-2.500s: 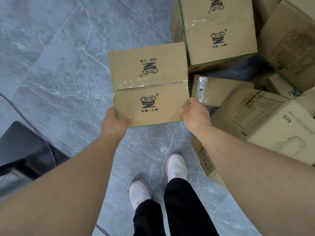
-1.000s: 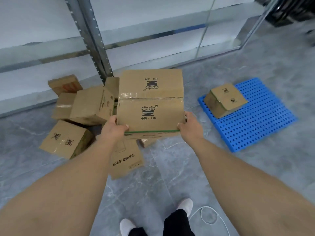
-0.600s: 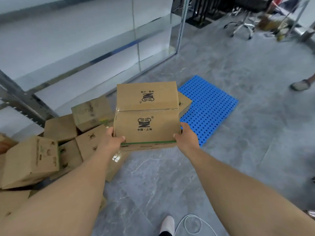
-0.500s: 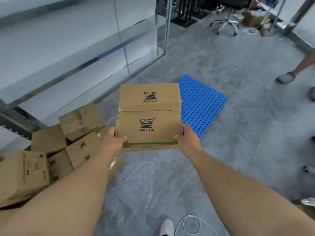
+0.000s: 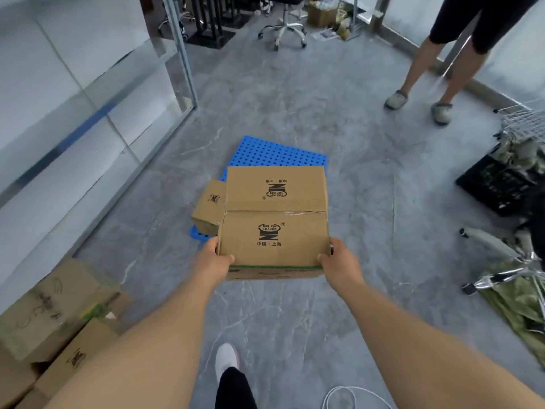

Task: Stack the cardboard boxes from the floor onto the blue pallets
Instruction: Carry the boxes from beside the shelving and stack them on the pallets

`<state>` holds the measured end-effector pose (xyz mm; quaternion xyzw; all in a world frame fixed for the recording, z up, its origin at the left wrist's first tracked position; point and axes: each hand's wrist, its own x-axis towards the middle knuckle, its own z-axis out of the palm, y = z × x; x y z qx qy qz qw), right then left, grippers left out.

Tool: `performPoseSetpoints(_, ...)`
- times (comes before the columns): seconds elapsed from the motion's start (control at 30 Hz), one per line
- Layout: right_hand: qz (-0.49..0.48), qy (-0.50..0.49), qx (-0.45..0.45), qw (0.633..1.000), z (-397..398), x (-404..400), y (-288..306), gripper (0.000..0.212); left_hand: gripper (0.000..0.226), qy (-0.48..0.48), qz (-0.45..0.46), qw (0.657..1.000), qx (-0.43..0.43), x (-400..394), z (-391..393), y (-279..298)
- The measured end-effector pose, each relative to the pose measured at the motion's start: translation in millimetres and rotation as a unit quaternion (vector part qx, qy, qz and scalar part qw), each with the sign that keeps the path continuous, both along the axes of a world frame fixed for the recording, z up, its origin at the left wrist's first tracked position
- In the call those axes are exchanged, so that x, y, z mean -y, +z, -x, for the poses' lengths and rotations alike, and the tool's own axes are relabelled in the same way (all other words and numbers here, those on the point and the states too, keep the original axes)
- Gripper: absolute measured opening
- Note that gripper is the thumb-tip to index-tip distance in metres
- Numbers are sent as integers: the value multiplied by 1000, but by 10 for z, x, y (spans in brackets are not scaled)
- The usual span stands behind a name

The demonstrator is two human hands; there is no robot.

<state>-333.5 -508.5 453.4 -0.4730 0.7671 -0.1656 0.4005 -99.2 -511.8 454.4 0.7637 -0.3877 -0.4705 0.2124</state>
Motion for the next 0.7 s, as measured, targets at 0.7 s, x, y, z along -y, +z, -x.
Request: performPoseSetpoints(0.7,-105,-160,16,981,237,1077,-1743,39,64,-198,-127,969,81,1743,284,-1672)
